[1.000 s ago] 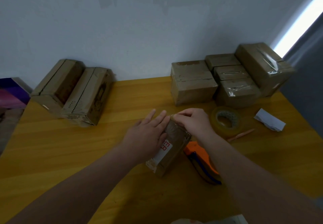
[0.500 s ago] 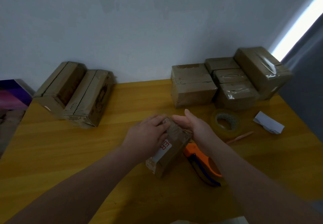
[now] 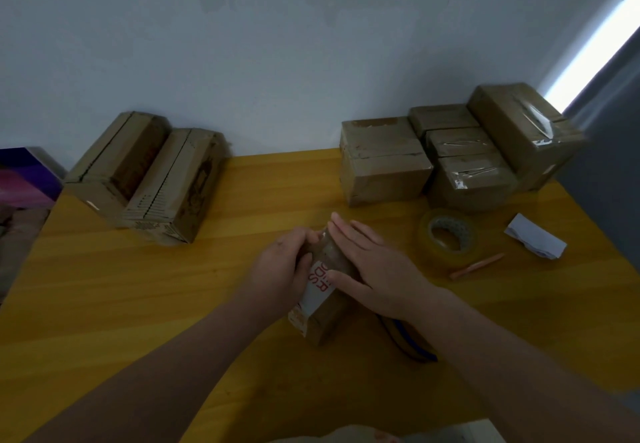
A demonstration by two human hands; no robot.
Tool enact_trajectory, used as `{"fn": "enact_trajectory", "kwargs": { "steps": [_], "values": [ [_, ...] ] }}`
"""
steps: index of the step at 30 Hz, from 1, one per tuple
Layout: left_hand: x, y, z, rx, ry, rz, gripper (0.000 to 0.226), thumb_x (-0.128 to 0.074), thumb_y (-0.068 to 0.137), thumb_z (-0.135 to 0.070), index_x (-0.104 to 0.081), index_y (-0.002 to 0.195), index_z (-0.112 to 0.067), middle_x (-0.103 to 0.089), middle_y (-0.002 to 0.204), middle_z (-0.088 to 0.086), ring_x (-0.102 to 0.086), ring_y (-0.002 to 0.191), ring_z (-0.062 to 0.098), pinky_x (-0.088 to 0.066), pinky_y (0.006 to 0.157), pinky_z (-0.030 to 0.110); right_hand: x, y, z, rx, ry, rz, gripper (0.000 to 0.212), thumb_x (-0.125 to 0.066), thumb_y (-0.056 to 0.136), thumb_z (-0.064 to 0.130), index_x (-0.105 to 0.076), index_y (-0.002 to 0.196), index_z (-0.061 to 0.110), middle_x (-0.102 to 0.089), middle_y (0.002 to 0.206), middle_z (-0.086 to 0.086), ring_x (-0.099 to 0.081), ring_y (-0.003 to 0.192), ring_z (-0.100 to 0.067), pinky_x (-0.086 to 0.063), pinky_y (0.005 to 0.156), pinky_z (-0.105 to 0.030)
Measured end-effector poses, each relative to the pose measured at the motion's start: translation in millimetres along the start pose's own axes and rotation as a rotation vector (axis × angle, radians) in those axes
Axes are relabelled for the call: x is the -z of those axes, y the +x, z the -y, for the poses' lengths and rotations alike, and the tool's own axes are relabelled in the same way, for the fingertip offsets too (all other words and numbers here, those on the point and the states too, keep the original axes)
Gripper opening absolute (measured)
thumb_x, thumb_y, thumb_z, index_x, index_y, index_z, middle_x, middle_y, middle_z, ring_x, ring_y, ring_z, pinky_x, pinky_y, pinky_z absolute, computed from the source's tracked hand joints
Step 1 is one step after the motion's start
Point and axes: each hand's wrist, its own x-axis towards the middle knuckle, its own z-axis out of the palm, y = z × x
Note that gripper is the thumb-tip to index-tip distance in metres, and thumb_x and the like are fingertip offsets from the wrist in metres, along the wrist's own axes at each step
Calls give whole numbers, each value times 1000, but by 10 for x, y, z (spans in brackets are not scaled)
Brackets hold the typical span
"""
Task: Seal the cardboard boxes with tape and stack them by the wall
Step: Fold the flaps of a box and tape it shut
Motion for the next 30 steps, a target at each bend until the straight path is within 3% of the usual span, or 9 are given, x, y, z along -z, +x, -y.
{"fn": "enact_trajectory", "kwargs": {
  "steps": [5, 10, 16, 19, 21, 24, 28, 30],
  "values": [
    [-44, 19, -24, 1, 13, -47, 14, -52, 91, 2, -52, 98, -10, -55, 100, -9, -49, 84, 5, -37, 67, 4, 31, -12, -38, 35, -109, 27, 85, -10, 83, 76, 4, 154, 31, 14, 158, 20, 8, 148, -9, -21, 118, -41],
    [-66, 42, -41, 10, 2, -23, 16, -47, 92, 2, -50, 95, -13, -65, 115, 6, -62, 99, 23, -43, 73, 26, 61, -133, -80, 56, -147, 31, 81, -13, 86, 73, 3, 154, 32, 16, 152, 23, 11, 148, -10, -14, 117, -39],
    [-76, 25, -75, 42, 13, -22, 18, -44, 95, 0, -48, 95, -17, -63, 122, 1, -60, 106, 19, -46, 78, 24, 23, -407, -172, 31, -131, -14, 84, -7, 84, 76, -5, 155, 32, 1, 159, 19, 8, 148, -8, -16, 120, -40],
    [-73, 24, -101, 56, 14, -33, 18, -43, 95, 0, -50, 94, -17, -63, 122, 1, -61, 106, 18, -47, 79, 26, -35, -511, -246, 48, -106, -117, 84, -6, 86, 77, -22, 153, 28, -16, 158, 16, -4, 149, -10, -26, 117, -41],
    [-64, 23, -124, 65, 17, -33, 20, -43, 96, -1, -47, 93, -21, -63, 122, -1, -60, 104, 16, -47, 76, 23, -70, -568, -285, 73, -92, -234, 77, -18, 92, 71, -41, 146, 22, -36, 152, 8, -22, 146, -15, -39, 110, -43],
    [-55, 18, -146, 66, 28, -26, 22, -42, 97, -2, -45, 94, -24, -62, 123, -4, -58, 100, 9, -42, 70, 13, -102, -637, -307, 123, -117, -373, 65, -30, 97, 61, -60, 130, 14, -59, 135, -2, -50, 131, -21, -51, 98, -41],
    [-11, 22, -158, 101, 36, -41, 19, -43, 97, -5, -52, 100, -21, -63, 116, -2, -60, 97, 15, -48, 72, 26, -107, -662, -309, 132, -156, -494, 51, -41, 97, 48, -75, 102, 9, -74, 106, -6, -69, 98, -20, -57, 81, -30],
    [21, 24, -171, 146, 43, -43, 22, -43, 98, -6, -56, 111, -17, -63, 114, -1, -59, 98, 16, -46, 74, 28, -116, -642, -290, 88, -135, -537, 40, -49, 94, 39, -74, 102, 9, -74, 103, -5, -70, 91, -20, -58, 73, -29]
  ]
}}
